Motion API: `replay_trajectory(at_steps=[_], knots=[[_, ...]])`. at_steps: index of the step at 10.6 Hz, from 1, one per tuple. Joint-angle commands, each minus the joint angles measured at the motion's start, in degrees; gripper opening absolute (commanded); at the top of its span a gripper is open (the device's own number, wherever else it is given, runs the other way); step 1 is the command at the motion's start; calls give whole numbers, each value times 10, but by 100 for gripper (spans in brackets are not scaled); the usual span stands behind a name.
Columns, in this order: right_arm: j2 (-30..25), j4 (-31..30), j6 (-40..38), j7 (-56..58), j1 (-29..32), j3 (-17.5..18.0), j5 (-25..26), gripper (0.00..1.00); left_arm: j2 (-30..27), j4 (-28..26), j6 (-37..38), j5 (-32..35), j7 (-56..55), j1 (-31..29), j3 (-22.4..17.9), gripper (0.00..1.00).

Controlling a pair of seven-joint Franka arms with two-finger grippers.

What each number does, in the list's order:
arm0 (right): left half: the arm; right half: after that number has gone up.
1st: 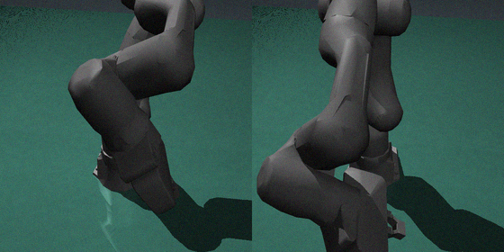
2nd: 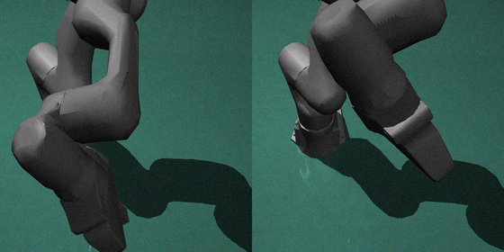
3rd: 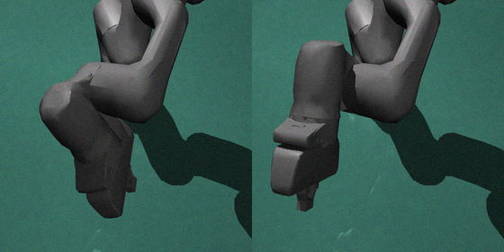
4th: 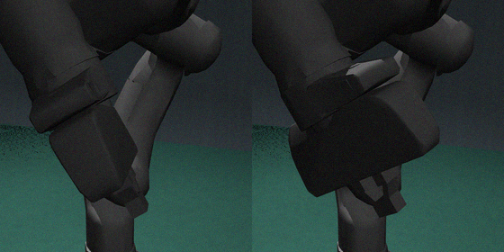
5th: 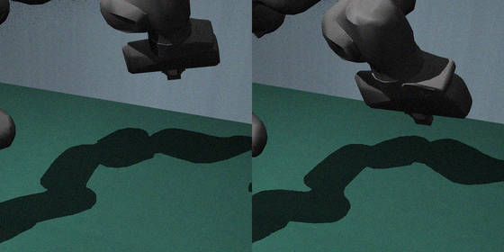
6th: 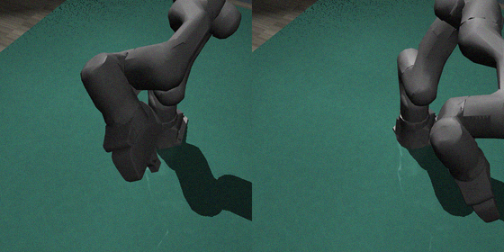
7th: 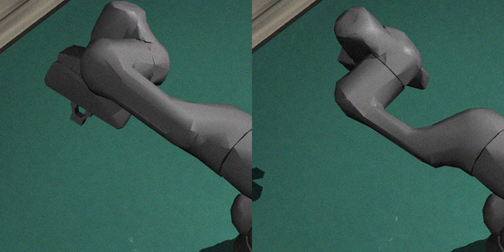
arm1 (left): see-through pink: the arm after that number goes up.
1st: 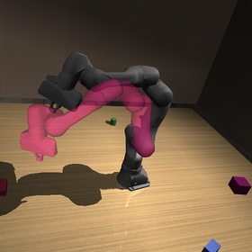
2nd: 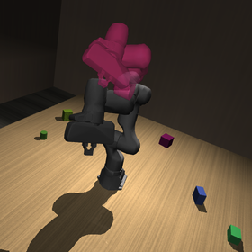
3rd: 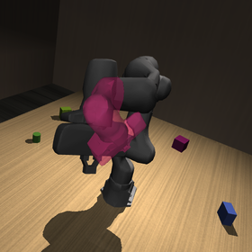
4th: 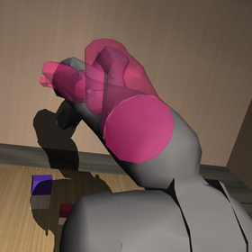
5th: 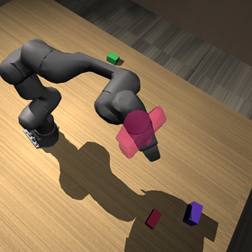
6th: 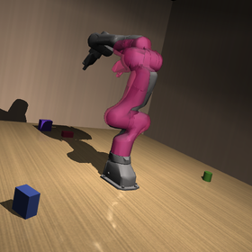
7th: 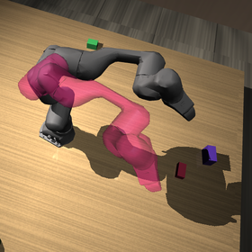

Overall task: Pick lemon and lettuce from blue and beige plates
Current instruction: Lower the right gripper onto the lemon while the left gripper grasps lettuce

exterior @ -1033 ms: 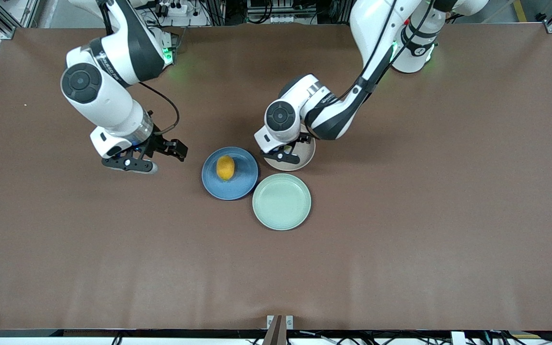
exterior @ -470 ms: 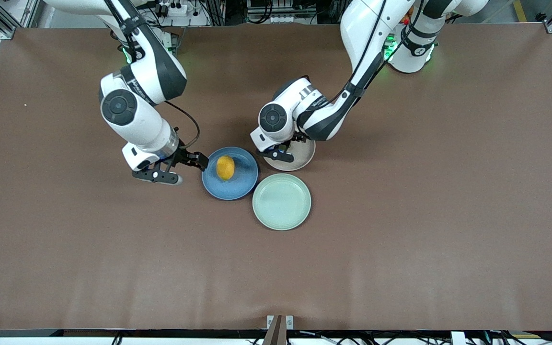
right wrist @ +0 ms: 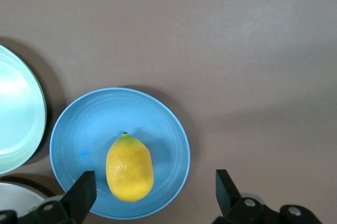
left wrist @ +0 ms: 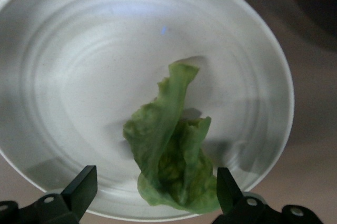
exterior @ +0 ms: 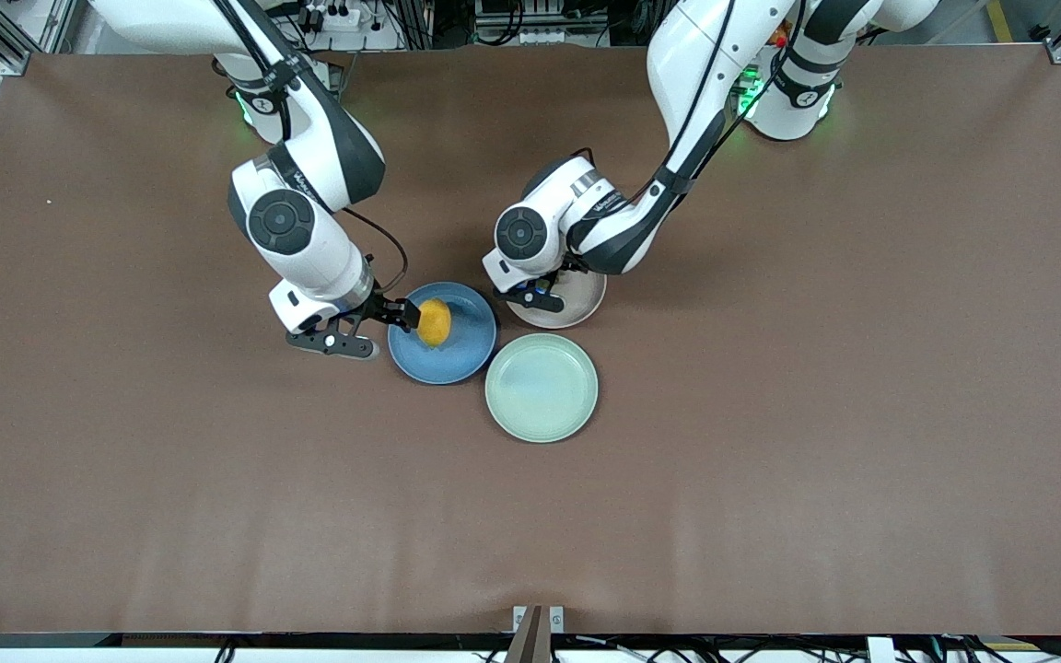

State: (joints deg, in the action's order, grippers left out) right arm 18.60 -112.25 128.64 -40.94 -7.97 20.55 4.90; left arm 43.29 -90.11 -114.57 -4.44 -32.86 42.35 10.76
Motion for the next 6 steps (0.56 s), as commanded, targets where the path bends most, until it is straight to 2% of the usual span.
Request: replay_trajectory(at_steps=[1, 6], knots=[[22, 3, 23, -28, -10, 3, 24, 100, 7, 10, 0, -2, -14, 12, -8, 100], [62, 1, 58, -78, -27, 3, 71, 100, 10, 10, -7, -2, -15, 14, -8, 100]])
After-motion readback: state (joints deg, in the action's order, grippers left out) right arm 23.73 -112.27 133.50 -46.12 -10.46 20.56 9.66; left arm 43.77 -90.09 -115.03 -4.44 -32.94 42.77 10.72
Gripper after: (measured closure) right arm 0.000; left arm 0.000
